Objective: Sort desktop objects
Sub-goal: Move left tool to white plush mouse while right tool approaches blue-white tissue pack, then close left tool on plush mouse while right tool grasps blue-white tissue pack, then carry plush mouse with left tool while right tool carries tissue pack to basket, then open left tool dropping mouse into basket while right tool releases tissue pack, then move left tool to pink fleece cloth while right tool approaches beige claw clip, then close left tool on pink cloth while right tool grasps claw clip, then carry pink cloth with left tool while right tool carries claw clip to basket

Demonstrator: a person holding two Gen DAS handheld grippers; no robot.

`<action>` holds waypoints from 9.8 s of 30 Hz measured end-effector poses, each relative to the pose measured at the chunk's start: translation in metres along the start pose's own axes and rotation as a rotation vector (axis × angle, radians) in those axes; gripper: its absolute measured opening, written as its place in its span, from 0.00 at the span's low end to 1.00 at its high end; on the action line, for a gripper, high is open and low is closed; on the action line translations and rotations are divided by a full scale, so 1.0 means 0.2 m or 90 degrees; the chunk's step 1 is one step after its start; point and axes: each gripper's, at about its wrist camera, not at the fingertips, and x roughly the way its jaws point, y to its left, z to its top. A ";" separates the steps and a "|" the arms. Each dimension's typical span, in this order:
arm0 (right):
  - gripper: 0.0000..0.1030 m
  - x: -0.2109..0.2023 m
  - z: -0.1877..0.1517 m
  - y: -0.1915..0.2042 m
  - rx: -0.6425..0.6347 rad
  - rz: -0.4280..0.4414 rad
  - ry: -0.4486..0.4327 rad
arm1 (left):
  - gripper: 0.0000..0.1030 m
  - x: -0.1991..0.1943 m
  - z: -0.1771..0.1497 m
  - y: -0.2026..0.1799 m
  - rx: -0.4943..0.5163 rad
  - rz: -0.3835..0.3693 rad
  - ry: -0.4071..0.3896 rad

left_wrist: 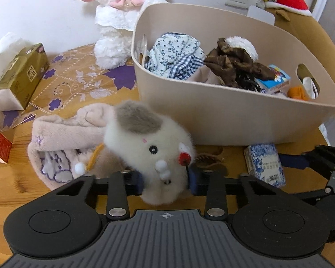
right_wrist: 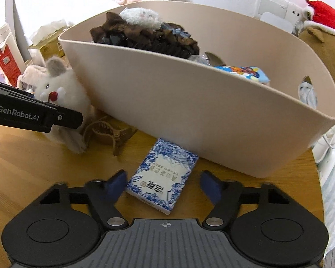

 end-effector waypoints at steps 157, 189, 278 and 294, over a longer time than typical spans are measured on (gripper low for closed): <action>1.00 -0.53 0.34 0.00 -0.018 -0.007 -0.167 | 0.78 -0.39 0.36 0.07 0.064 0.036 -0.095; 1.00 -0.05 0.16 0.33 0.063 -0.038 -0.025 | 0.79 0.00 0.04 0.55 0.097 -0.008 0.020; 0.45 -0.76 0.39 -0.07 -0.014 0.044 -0.213 | 0.14 -0.62 0.24 -0.03 0.129 -0.005 -0.153; 0.45 -0.72 0.41 -0.47 0.029 -0.004 -0.218 | 0.14 -0.47 0.41 -0.37 0.170 -0.023 -0.149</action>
